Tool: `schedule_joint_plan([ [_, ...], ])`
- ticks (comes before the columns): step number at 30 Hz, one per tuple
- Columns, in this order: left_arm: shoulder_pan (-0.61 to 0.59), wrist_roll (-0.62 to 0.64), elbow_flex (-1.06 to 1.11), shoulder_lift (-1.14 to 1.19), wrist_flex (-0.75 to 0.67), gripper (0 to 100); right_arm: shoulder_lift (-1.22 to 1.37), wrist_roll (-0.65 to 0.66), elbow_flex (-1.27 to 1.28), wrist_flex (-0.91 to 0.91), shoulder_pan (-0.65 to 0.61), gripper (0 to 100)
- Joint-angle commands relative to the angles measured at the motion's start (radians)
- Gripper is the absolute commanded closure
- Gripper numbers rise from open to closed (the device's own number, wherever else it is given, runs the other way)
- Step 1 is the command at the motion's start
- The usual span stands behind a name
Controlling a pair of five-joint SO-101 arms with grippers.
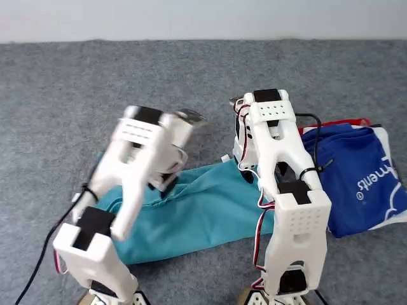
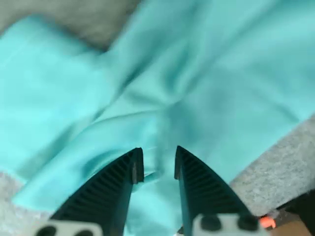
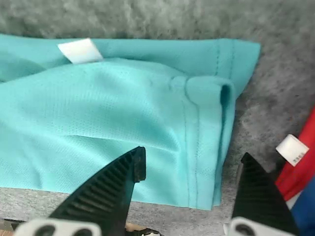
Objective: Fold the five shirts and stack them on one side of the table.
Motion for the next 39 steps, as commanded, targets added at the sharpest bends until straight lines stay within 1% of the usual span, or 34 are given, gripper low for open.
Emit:
schedule_joint_plan([
  [1, -0.106, -0.003, -0.012, -0.046, 0.015, 89, -0.018, 0.008, 0.002, -0.013, -0.008, 70.3],
  [7, -0.106, -0.008, 0.068, -0.046, 0.008, 89, -0.018, 0.000, 0.003, -0.079, -0.016, 70.3],
  [11, -0.100, -0.008, 0.090, -0.046, -0.012, 89, -0.010, -0.002, 0.003, -0.114, -0.059, 70.3],
  [14, -0.094, -0.008, 0.091, -0.046, -0.012, 89, -0.010, -0.002, 0.006, -0.166, -0.093, 70.3],
  [17, -0.091, -0.008, 0.093, -0.046, -0.025, 89, -0.007, -0.002, 0.008, -0.231, -0.101, 70.3],
  [26, -0.091, -0.006, 0.096, -0.044, -0.034, 89, 0.137, -0.011, 0.003, -0.335, -0.050, 70.3],
  [30, -0.091, -0.002, 0.096, -0.044, -0.077, 89, 0.147, -0.048, 0.003, -0.387, -0.022, 70.3],
  [39, -0.091, -0.002, 0.131, -0.044, -0.157, 89, 0.148, -0.051, -0.018, -0.412, 0.038, 70.3],
])
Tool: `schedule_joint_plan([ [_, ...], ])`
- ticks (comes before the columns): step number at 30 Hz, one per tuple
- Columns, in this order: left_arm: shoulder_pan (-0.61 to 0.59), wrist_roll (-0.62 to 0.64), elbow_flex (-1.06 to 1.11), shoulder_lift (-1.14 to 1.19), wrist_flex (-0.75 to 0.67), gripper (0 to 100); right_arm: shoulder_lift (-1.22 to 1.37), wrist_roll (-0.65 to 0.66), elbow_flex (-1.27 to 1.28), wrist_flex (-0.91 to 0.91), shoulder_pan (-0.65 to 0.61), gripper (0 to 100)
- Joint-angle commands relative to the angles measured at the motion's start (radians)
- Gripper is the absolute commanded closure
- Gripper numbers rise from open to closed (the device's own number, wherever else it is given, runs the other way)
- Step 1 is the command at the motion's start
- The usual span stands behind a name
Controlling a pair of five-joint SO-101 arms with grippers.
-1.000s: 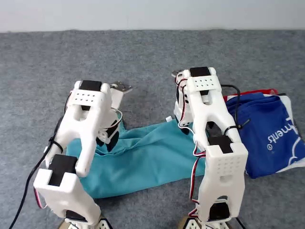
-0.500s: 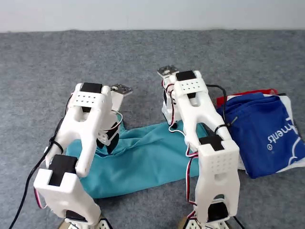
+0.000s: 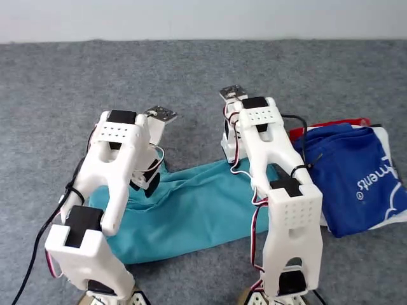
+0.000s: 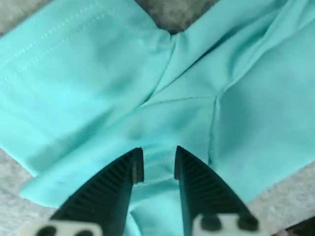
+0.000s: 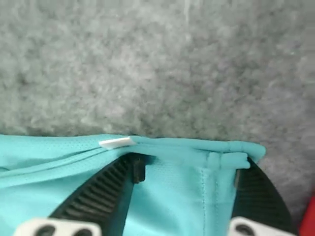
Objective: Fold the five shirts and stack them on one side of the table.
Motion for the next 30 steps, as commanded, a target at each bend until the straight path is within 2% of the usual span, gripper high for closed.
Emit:
schedule_joint_plan([
  [1, 0.008, -0.003, 0.030, -0.044, -0.032, 89, 0.019, -0.012, -0.034, -0.047, 0.058, 70.3],
  [6, 0.008, -0.002, 0.045, -0.051, -0.032, 89, 0.010, -0.041, -0.064, -0.024, 0.054, 70.3],
  [11, 0.003, -0.002, 0.044, -0.055, -0.029, 89, -0.056, -0.038, -0.160, 0.104, 0.050, 70.3],
  [20, 0.028, -0.002, -0.108, -0.046, 0.141, 89, -0.240, -0.035, -0.212, 0.252, 0.054, 70.3],
  [25, 0.092, -0.003, -0.081, -0.023, 0.117, 89, -0.291, -0.035, -0.209, 0.278, 0.058, 70.3],
  [30, 0.098, -0.002, -0.081, 0.041, 0.094, 89, -0.305, -0.035, -0.209, 0.278, 0.058, 70.3],
])
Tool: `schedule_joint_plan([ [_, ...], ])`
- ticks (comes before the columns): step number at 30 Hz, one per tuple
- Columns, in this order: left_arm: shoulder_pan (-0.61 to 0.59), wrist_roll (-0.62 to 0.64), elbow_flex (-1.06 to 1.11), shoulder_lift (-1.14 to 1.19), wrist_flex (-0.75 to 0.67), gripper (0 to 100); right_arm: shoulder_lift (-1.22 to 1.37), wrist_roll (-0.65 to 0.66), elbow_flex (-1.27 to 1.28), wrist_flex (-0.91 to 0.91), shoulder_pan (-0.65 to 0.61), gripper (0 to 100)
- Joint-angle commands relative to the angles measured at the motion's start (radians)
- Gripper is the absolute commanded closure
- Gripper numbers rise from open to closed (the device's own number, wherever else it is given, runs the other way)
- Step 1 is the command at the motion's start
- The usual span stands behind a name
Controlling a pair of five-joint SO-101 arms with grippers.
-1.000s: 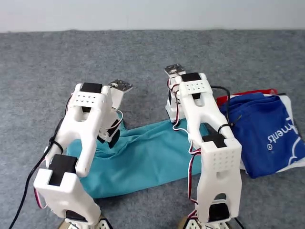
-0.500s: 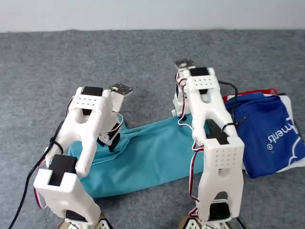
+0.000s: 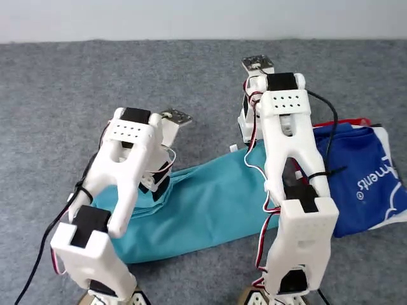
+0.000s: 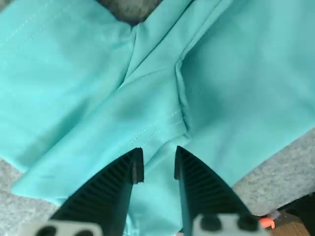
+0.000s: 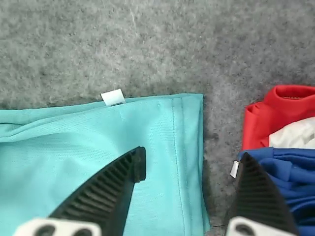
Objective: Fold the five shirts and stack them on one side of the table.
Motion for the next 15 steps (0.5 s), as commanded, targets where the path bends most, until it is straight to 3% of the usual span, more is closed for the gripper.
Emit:
schedule_joint_plan([
  [1, 0.006, -0.002, -0.012, 0.031, -0.025, 89, -0.082, -0.006, -0.041, 0.008, 0.007, 70.3],
  [15, 0.002, -0.002, -0.019, 0.120, -0.192, 89, -0.076, -0.006, -0.041, 0.008, 0.001, 70.3],
])
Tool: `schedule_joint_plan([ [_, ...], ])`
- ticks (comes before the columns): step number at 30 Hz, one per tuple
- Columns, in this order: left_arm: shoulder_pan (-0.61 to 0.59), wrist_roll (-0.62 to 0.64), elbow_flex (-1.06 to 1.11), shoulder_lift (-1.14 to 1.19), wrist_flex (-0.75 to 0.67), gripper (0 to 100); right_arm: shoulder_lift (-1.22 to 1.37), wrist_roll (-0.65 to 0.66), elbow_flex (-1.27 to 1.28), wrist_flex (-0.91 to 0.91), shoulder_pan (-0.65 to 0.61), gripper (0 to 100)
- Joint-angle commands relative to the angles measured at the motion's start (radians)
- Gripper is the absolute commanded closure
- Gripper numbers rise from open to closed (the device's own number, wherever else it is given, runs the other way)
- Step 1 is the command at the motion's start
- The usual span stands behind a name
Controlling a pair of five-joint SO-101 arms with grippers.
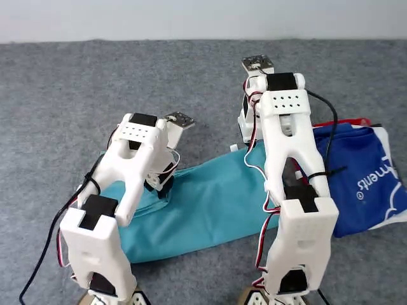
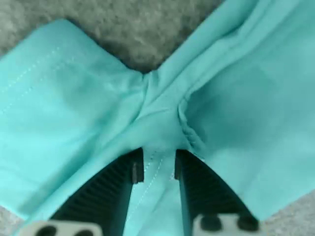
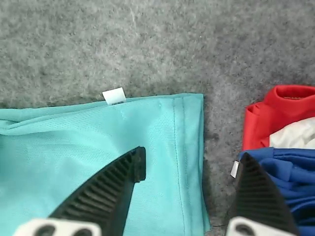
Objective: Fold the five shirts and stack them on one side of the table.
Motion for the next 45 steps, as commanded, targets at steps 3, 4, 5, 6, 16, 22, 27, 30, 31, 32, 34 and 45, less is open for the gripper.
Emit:
schedule_joint_plan([
  [3, -0.009, -0.002, -0.030, 0.000, -0.014, 89, -0.076, -0.006, -0.041, 0.008, 0.001, 70.3],
  [4, -0.017, -0.002, -0.038, -0.006, -0.009, 89, -0.076, -0.006, -0.041, 0.008, 0.001, 70.3],
  [5, -0.028, -0.002, -0.045, -0.009, -0.003, 89, -0.076, -0.006, -0.041, 0.010, 0.001, 70.3],
  [6, -0.037, -0.002, -0.061, -0.011, 0.021, 89, -0.076, -0.006, -0.041, 0.010, 0.001, 70.3],
  [16, -0.146, -0.003, -0.280, -0.178, 0.250, 89, -0.074, -0.006, -0.041, 0.039, 0.001, 70.3],
  [22, -0.190, -0.002, -0.285, -0.201, 0.241, 88, -0.077, -0.006, -0.041, 0.079, 0.021, 70.3],
  [27, -0.261, 0.064, -0.291, -0.141, 0.157, 88, -0.081, -0.006, -0.041, 0.079, 0.038, 70.3],
  [30, -0.288, 0.063, -0.340, -0.038, 0.161, 88, -0.081, 0.006, -0.041, 0.077, 0.039, 70.3],
  [31, -0.288, 0.061, -0.380, -0.003, 0.172, 88, -0.076, 0.021, -0.041, 0.077, 0.038, 70.3],
  [32, -0.288, 0.060, -0.432, 0.034, 0.186, 88, -0.074, 0.025, -0.041, 0.077, 0.035, 70.3],
  [34, -0.288, 0.046, -0.549, 0.114, 0.213, 88, -0.073, 0.028, -0.041, 0.076, 0.033, 70.3],
  [45, -0.450, 0.034, -0.931, 0.477, 0.256, 88, -0.073, 0.029, -0.041, 0.077, 0.039, 70.3],
])
